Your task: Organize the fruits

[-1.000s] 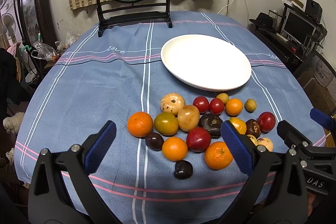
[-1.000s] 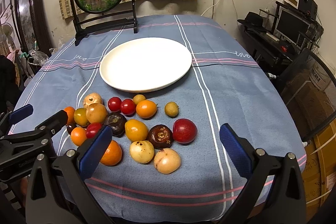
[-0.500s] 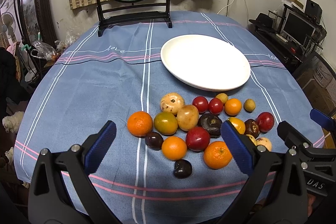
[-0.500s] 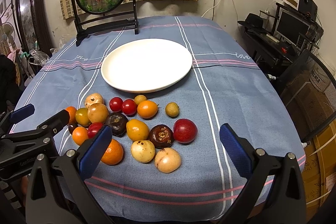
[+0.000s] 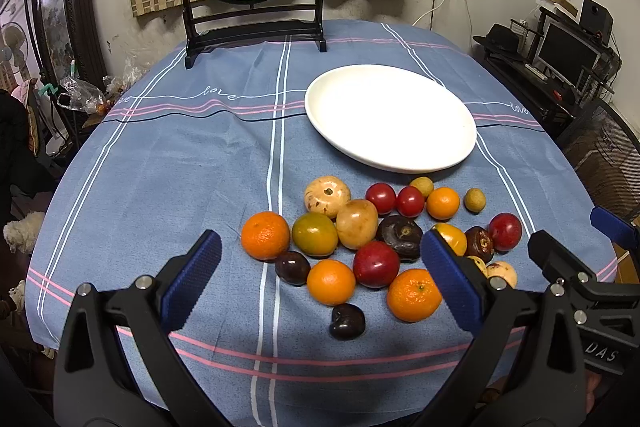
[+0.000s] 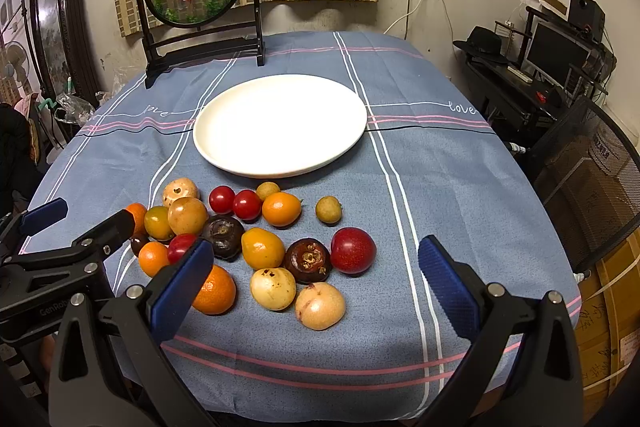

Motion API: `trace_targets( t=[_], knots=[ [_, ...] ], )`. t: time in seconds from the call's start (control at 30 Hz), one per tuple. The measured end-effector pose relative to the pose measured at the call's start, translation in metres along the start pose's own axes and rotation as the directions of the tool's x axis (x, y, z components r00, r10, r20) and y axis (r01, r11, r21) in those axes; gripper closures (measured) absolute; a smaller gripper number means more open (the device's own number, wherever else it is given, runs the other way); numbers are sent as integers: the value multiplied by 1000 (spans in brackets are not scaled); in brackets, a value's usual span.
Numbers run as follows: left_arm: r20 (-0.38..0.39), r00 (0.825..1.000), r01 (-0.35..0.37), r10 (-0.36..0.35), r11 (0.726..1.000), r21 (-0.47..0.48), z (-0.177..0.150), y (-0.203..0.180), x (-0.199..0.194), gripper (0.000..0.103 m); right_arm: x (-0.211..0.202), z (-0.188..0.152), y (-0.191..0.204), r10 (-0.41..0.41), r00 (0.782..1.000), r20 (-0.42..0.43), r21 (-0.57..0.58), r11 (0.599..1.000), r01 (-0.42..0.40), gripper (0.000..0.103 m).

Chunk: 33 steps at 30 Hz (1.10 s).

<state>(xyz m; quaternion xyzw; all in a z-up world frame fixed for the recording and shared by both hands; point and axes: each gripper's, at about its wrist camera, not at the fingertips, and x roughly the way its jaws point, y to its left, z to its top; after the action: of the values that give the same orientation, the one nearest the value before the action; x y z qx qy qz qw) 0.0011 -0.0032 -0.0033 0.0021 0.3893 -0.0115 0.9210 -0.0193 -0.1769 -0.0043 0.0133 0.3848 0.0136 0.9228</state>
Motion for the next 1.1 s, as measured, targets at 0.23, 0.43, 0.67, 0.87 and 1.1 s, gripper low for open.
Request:
trace_targets(
  t=[0.23,0.43,0.67,0.87,1.1],
  knots=[
    [-1,1000,3,-3,1000,1,0,0,0,2,-2,1,0,1,1000,-1,-1,1000,-1,1],
    [-1,1000,6,-6,1000,10,1,1,1,2,4,1,-2,26,999,-26,1,1000,-26,1],
    [-16,1000,-6,6,1000,-3,1,8,4,2,-1,-4,-20,49,999,23,18,999,-50,1],
    [0,1000,-29,29,1000,-13,-8,24,2,2,-5,-22,-37,19,1000,11,-9,1000,-19,1],
    [-71,996,-48,45,998,-37,-40,54,10,2,8,-57,-17,85,995,-52,-97,991,-90,1]
  ],
)
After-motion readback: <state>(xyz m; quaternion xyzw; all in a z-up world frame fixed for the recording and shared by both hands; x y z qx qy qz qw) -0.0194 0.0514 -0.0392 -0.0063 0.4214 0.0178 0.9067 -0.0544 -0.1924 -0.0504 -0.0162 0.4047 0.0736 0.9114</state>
